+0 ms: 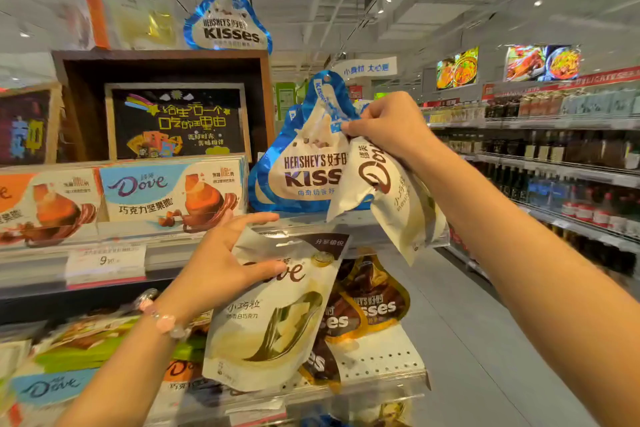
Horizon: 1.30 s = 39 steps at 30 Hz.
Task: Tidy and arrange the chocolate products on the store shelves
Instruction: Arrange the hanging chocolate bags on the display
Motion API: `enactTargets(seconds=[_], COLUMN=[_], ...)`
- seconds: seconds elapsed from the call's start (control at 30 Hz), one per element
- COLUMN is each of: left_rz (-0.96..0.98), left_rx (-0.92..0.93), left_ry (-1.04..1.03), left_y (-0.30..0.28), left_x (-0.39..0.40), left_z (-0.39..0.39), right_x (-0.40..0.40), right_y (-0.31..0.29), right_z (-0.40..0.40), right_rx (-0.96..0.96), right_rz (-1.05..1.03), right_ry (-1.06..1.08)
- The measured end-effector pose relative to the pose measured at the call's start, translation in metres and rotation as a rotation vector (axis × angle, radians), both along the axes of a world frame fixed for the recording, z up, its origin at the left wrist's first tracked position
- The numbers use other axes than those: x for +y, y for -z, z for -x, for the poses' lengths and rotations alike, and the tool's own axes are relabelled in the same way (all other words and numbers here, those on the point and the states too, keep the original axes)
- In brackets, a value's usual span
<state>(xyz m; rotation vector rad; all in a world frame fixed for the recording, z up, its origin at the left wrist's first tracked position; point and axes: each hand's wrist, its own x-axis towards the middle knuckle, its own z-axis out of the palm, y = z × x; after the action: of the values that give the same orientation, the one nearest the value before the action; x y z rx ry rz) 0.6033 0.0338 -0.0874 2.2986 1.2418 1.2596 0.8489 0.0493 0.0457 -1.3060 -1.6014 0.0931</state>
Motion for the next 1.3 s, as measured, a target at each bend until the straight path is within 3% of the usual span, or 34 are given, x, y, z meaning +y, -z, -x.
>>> enactTargets(seconds=[0.43,0.9,1.1,1.3], left_rz=[0.021,0.006,-0.022,0.110], left_rx=[-0.018,-0.067,-0.073,-0.128], left_ry=[-0.040,-0.014,0.039,0.081], left_y=[-0.006,0.004,0.014,0.031], left_x=[-0.005,-0.011,-0.032,-0.042], left_z=[-0.005,-0.010,-0.019,-0.015], right_x=[0.030,-0.002,-0.023,-0.043], right_y=[0.006,0.039,0.067,0.104], right_z=[0.013,-0.014,-0.024,-0.046], right_rx=[-0.210,0.197,0.275,0.426], right_rz=[0.227,0.051,-0.014,0.034], right_ry=[0.016,-0.080,-0.087,-0.071])
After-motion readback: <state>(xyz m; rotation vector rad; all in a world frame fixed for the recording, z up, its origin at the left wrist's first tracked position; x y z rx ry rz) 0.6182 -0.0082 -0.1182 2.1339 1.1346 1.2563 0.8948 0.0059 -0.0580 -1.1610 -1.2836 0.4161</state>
